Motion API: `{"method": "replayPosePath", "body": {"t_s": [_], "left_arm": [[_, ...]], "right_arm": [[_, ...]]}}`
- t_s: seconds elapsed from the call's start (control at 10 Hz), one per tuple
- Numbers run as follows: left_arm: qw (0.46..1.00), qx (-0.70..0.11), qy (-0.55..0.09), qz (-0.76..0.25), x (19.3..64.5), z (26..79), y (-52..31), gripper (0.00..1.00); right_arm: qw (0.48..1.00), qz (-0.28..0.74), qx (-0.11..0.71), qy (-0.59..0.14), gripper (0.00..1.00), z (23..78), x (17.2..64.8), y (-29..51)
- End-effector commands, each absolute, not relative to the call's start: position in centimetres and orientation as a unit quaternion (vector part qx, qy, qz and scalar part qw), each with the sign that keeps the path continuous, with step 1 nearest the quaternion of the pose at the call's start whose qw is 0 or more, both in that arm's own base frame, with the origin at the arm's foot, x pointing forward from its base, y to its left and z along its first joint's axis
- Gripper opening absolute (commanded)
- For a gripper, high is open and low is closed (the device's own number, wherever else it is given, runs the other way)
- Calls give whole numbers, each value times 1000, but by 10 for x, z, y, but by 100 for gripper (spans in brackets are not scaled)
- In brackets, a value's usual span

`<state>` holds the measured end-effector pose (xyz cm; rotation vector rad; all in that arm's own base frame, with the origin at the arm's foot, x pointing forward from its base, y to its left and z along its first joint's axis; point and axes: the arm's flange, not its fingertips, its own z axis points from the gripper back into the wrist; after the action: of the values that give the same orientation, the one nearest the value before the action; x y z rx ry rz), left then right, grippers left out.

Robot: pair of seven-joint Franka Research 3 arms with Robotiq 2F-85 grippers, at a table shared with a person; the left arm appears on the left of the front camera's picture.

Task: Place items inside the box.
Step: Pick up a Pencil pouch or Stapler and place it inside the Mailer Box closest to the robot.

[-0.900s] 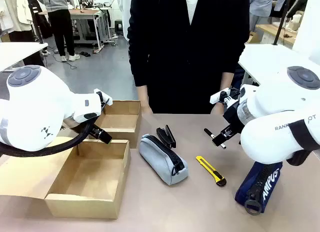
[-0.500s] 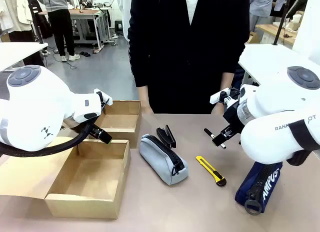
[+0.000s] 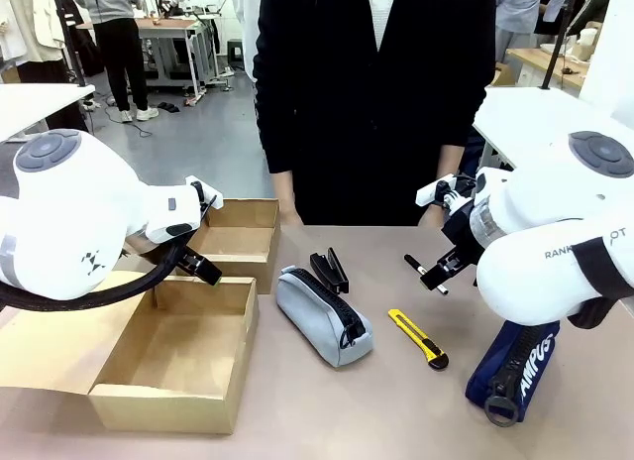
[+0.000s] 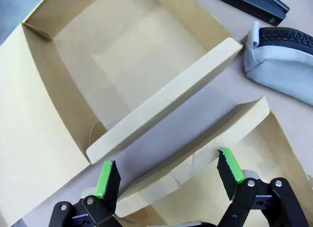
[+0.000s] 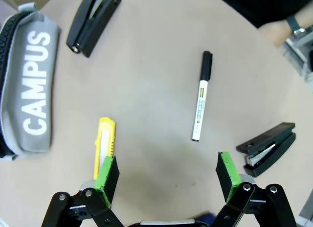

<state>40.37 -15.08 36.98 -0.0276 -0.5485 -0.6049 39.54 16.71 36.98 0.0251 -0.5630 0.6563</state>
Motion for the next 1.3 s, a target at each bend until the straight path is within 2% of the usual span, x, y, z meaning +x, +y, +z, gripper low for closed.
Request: {"method": "replayPosePath", "body": {"t_s": [0.0, 0.3, 0.5, 0.6, 0.7, 0.8, 1.0, 1.1, 1.2], "left_arm": [[918, -13, -267, -294, 404, 370, -151, 100], [918, -13, -267, -294, 404, 370, -151, 100], [922, -71, -241, -294, 376, 431, -144, 100], [943, -105, -196, -247, 357, 469, -138, 100], [941, -164, -201, -219, 335, 502, -120, 100], [928, -236, -173, -230, 318, 519, -94, 100], [890, -387, -176, -162, 302, 532, -5, 100], [847, -479, -216, -73, 290, 527, 57, 100], [794, -548, -263, 1, 274, 514, 109, 100]], "right_arm": [[908, 318, 12, -273, 100, 370, 395, 167], [908, 318, 12, -273, 100, 370, 395, 167], [926, 279, 43, -250, 100, 426, 378, 152], [946, 222, 61, -230, 100, 462, 360, 138], [952, 178, 126, -213, 100, 493, 333, 116], [943, 165, 205, -204, 100, 510, 307, 84], [919, 36, 317, -233, 100, 520, 272, -25], [881, -26, 410, -234, 100, 514, 261, -91], [840, -79, 468, -262, 100, 509, 248, -136]]}}
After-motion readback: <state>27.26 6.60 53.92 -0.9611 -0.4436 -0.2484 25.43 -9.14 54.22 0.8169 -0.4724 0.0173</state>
